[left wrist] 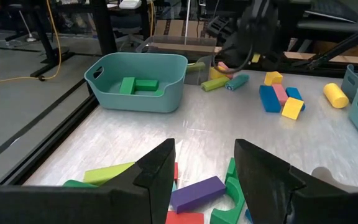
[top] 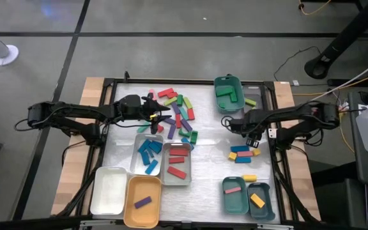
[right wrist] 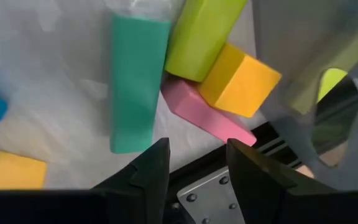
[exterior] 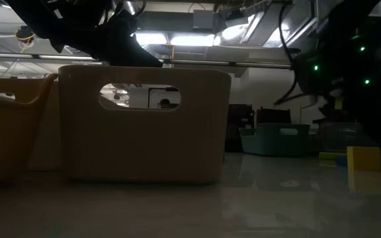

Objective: Sort blocks
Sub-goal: Put the pink block into the bottom green bin

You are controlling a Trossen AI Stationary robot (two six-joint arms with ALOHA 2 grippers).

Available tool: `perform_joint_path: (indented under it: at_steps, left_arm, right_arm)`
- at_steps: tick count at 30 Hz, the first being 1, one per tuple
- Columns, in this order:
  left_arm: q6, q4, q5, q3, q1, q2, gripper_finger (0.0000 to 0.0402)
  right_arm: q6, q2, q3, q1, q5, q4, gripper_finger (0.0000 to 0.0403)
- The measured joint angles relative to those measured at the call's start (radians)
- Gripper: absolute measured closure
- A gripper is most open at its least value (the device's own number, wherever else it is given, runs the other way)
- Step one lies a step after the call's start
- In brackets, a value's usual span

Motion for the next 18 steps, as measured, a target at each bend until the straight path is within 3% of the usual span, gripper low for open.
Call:
perform_joint_path:
  at_steps: [7, 18]
  left_arm:
    - [0.000, 0.000, 0.000, 0.000, 0.000, 0.000, 0.0247]
    - [-0.011, -0.001, 0.000, 0.000, 0.000, 0.000, 0.0247]
  right_arm:
    - [0.004, 0.072, 0.000, 0.000, 0.019, -0.003, 0.0244]
    - [0.026, 0.084, 0.000, 0.000, 0.041, 0.002, 0.0244]
